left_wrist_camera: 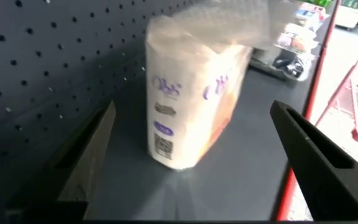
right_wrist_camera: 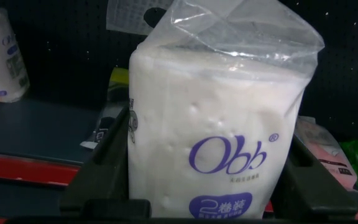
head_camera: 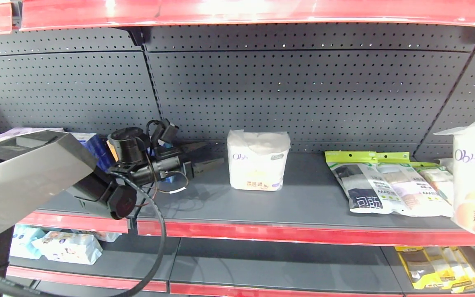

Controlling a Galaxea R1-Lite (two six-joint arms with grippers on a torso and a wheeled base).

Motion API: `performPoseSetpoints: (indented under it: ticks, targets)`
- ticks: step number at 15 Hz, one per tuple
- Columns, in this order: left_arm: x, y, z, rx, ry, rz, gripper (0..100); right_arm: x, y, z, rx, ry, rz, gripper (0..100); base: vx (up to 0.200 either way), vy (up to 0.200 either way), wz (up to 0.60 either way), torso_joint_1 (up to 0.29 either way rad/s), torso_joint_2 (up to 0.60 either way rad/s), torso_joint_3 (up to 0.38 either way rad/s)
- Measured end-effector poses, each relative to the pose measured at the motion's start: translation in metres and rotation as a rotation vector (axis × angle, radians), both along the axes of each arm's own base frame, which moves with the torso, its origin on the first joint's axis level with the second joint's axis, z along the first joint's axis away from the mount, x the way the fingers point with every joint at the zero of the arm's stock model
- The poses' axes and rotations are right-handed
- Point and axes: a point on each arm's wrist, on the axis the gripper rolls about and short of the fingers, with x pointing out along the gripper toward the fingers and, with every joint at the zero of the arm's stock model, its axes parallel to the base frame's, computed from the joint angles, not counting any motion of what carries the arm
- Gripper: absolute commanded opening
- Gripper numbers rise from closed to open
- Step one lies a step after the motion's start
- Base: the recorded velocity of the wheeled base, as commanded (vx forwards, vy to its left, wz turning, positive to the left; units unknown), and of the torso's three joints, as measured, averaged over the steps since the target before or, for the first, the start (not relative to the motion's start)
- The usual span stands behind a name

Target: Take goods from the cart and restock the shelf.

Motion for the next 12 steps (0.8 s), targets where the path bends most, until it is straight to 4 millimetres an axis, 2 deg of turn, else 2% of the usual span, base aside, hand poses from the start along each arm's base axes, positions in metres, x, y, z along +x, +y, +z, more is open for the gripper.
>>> performPoseSetpoints:
  ticks: [12]
  targets:
    - [0.02, -0.006, -0.006, -0.008, -0.031, 0.007, 100, -0.005, 0.002, -0.006, 0.001, 0.007, 0.001, 0, 0.0, 0.0, 0.0, 0.0, 0.0, 0.0]
